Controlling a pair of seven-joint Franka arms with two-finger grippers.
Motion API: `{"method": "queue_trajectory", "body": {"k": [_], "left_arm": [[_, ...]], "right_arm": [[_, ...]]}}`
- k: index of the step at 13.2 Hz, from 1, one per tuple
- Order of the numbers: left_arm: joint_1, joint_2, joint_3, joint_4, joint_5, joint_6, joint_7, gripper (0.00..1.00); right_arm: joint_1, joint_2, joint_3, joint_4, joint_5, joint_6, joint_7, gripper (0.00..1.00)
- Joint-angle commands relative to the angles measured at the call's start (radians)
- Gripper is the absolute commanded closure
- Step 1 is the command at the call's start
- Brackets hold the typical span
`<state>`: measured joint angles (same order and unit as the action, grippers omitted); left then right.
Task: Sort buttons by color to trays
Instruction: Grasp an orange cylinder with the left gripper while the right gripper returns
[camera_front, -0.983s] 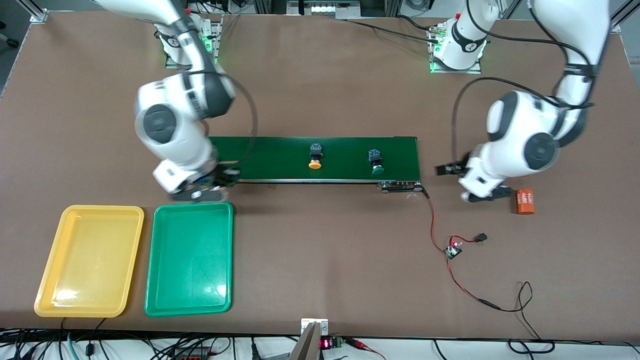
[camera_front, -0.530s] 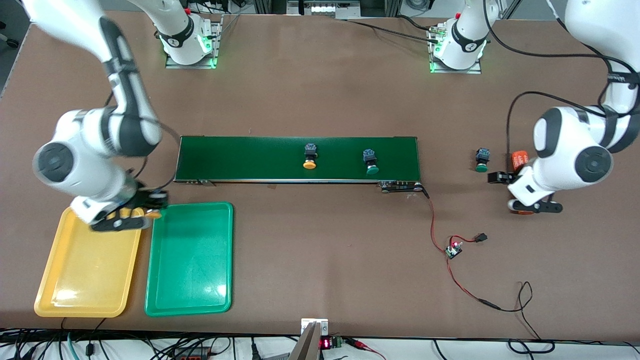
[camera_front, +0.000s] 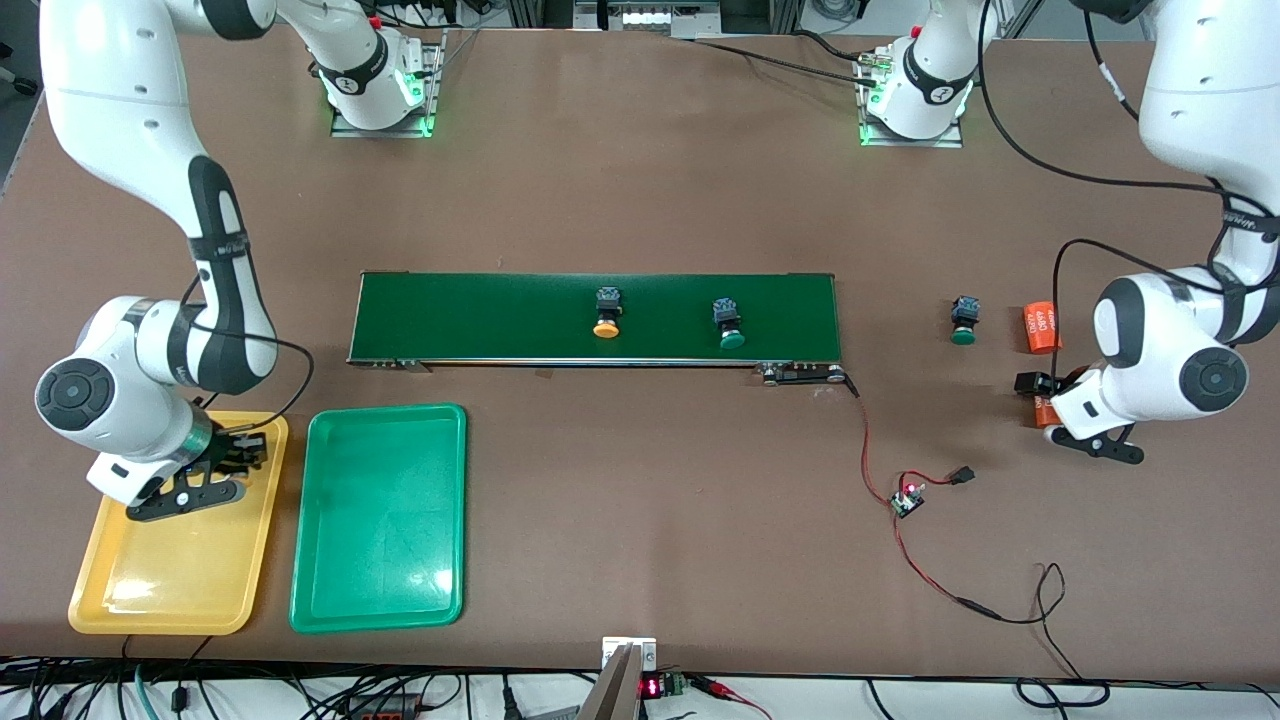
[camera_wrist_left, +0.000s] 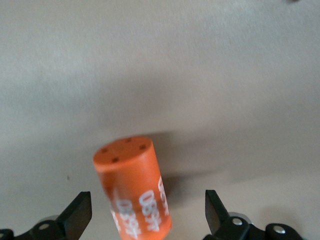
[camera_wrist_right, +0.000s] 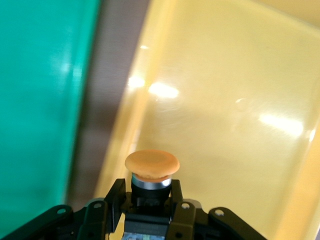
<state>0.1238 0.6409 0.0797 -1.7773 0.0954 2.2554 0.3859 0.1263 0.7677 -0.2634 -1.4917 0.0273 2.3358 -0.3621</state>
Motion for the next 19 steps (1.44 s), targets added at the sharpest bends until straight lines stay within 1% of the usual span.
{"method": "queue_trajectory", "body": {"k": [1,2,3,4,5,6,8,9,10,11,12,13,14,16,17,19], "left_arm": [[-0.009,0.032,0.026,0.021,0.007,0.05,0.028,0.08],[-0.007,0.031,0.028,0.021,0.009,0.043,0.031,0.42],[-0.009,0.025,0.028,0.021,0.009,0.036,0.034,0.58],[-0.016,0.011,0.026,0.027,0.013,0.02,0.037,0.72],[-0.015,0.002,0.022,0.032,0.012,-0.038,0.048,0.81],[-0.013,-0.016,0.009,0.035,0.012,-0.089,0.051,0.83],[-0.007,-0.071,-0.064,0.053,0.012,-0.185,0.048,0.82],[-0.009,-0.085,-0.099,0.077,0.013,-0.267,0.051,0.8],[-0.007,-0.089,-0.15,0.113,0.012,-0.358,0.059,0.81],[-0.007,-0.095,-0.206,0.143,0.006,-0.447,0.076,0.84],[-0.009,-0.098,-0.265,0.168,0.0,-0.497,0.076,0.85],[-0.01,-0.099,-0.338,0.174,0.0,-0.529,0.065,0.86],[-0.01,-0.098,-0.4,0.174,0.004,-0.531,0.079,0.86],[-0.019,-0.087,-0.489,0.168,0.006,-0.511,0.08,0.86],[-0.027,-0.08,-0.518,0.157,0.0,-0.485,0.115,0.86],[-0.044,-0.07,-0.573,0.122,-0.002,-0.41,0.27,0.88]], "right_arm": [[-0.04,0.035,0.001,0.03,-0.023,0.031,-0.04,0.92],[-0.056,0.041,0.001,0.027,-0.033,0.057,-0.066,0.81],[-0.062,0.05,0.001,0.025,-0.033,0.071,-0.078,0.69],[-0.066,0.055,0.001,0.024,-0.033,0.077,-0.077,0.47],[-0.067,0.055,0.001,0.024,-0.029,0.077,-0.068,0.15],[-0.065,0.053,0.001,0.024,-0.027,0.077,-0.066,0.0],[-0.06,0.039,0.001,0.021,-0.021,0.071,-0.067,0.0],[-0.048,0.01,0.004,0.001,-0.02,0.054,-0.064,0.0],[-0.024,-0.032,0.006,-0.036,-0.007,0.019,-0.045,0.0],[0.01,-0.081,0.006,-0.076,0.018,-0.036,0.021,0.0],[0.047,-0.129,0.006,-0.112,0.022,-0.089,0.111,0.0],[0.091,-0.18,0.007,-0.149,0.022,-0.133,0.191,0.0],[0.131,-0.236,0.009,-0.2,0.022,-0.166,0.26,0.0],[0.183,-0.339,0.032,-0.292,0.023,-0.19,0.36,0.0],[0.191,-0.384,0.065,-0.336,0.023,-0.19,0.392,0.0],[0.202,-0.453,0.162,-0.392,0.023,-0.191,0.519,0.0]]}}
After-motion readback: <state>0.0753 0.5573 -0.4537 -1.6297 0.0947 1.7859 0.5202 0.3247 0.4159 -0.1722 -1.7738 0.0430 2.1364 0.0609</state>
